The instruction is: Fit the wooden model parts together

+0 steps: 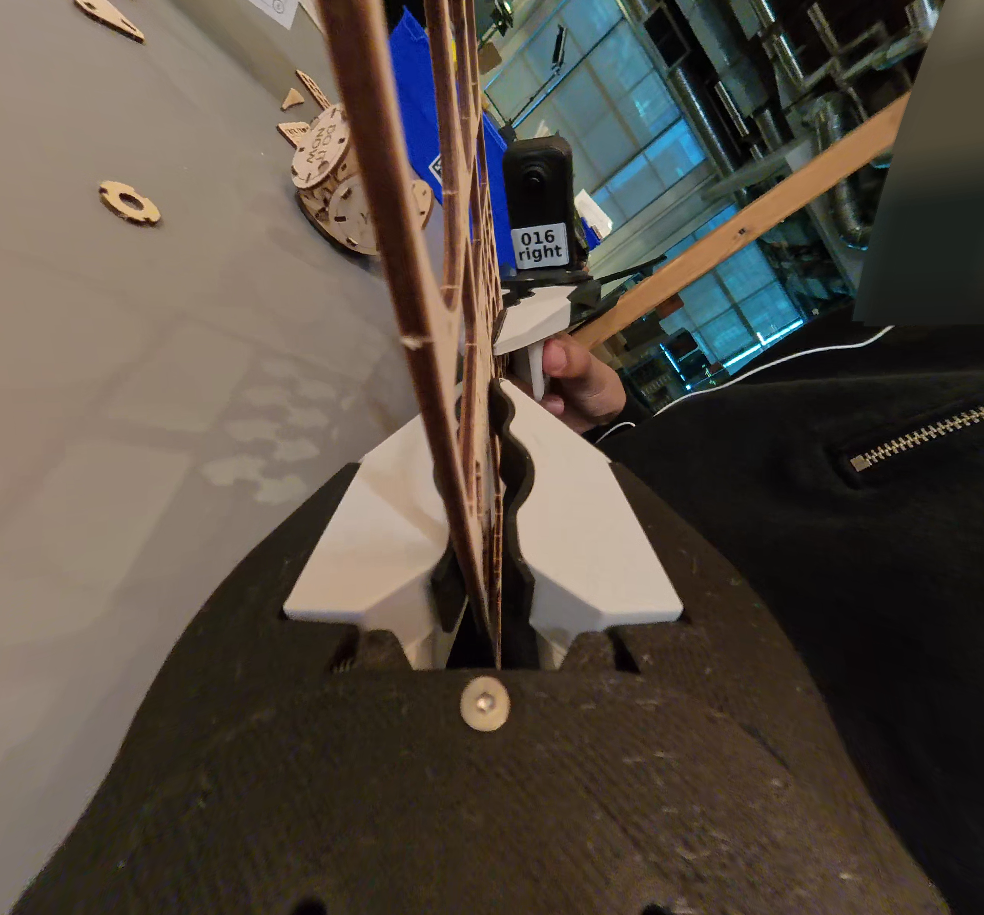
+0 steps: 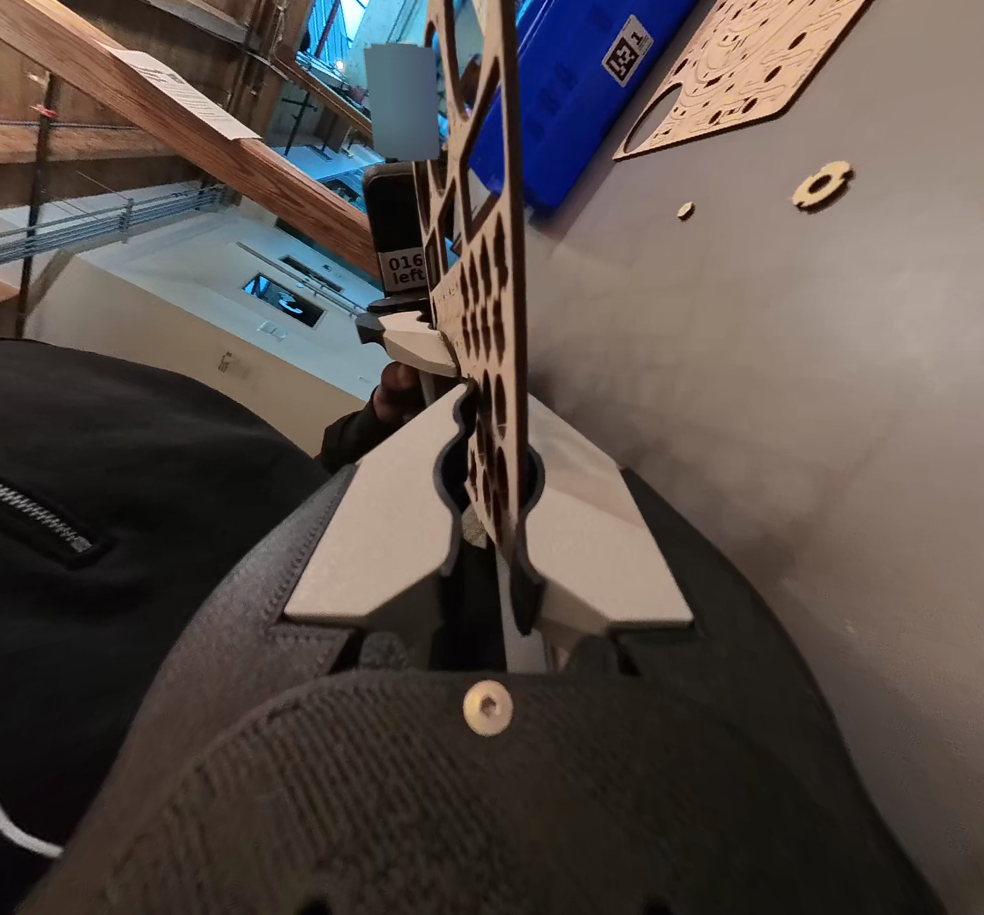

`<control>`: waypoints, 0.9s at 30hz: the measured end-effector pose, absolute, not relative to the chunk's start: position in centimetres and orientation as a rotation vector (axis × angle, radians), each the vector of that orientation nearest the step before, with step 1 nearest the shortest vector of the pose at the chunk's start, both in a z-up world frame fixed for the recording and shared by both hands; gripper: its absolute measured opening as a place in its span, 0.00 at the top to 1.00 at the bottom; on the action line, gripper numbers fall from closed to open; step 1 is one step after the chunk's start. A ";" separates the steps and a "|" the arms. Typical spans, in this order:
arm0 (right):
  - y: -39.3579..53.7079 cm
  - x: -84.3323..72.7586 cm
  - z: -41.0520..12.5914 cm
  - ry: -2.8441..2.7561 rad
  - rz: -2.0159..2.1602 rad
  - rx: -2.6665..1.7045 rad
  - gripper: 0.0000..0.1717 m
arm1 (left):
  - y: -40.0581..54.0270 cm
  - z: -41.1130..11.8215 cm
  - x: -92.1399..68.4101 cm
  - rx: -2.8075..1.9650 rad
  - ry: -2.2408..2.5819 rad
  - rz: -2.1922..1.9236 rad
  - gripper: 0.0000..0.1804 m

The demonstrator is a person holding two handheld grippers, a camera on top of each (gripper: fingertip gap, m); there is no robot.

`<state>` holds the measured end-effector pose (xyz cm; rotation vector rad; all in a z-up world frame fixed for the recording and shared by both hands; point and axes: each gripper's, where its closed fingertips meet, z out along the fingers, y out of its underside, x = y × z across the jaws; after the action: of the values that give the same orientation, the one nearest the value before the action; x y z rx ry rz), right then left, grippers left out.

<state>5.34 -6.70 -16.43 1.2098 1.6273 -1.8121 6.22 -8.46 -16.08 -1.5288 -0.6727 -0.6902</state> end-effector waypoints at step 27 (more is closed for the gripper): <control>-6.4 4.4 -17.9 1.772 -1.778 1.379 0.89 | -8.3 -17.0 5.5 -1.561 -0.740 -0.658 0.99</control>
<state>4.37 -6.38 -17.88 1.3791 1.7720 -1.7778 5.49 -8.35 -17.05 -1.5608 -0.7397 -0.6584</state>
